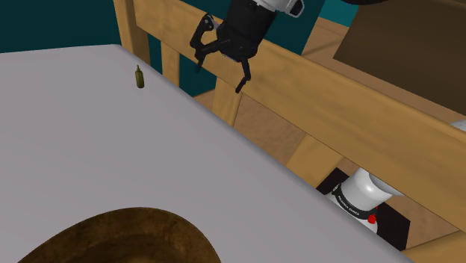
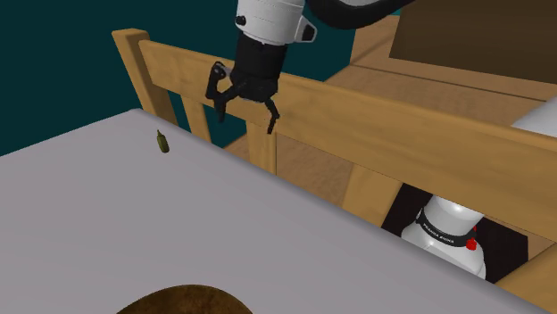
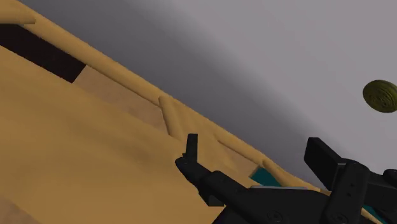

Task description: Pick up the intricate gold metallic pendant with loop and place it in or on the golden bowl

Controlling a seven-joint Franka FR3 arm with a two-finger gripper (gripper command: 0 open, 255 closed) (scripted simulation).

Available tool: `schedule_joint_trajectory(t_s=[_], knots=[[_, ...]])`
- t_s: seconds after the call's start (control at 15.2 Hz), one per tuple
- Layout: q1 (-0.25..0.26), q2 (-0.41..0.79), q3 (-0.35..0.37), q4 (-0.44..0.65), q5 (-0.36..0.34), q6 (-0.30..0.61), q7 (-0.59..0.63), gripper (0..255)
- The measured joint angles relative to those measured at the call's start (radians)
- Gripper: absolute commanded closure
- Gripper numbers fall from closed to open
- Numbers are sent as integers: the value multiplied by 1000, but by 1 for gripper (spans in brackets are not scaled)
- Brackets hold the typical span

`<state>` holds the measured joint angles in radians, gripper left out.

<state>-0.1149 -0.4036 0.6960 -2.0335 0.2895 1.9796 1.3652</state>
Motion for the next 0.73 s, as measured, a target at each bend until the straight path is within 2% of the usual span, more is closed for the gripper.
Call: schedule_joint_trajectory(t_s=[0.26, 0.46, 0.59, 0.73], knots=[[-76, 164, 150, 145, -120, 35, 222, 0], [-112, 337, 271, 282, -291, 33, 427, 0], [-83, 485, 320, 389, -451, 9, 579, 0], [-17, 595, 317, 476, -574, -18, 693, 0]])
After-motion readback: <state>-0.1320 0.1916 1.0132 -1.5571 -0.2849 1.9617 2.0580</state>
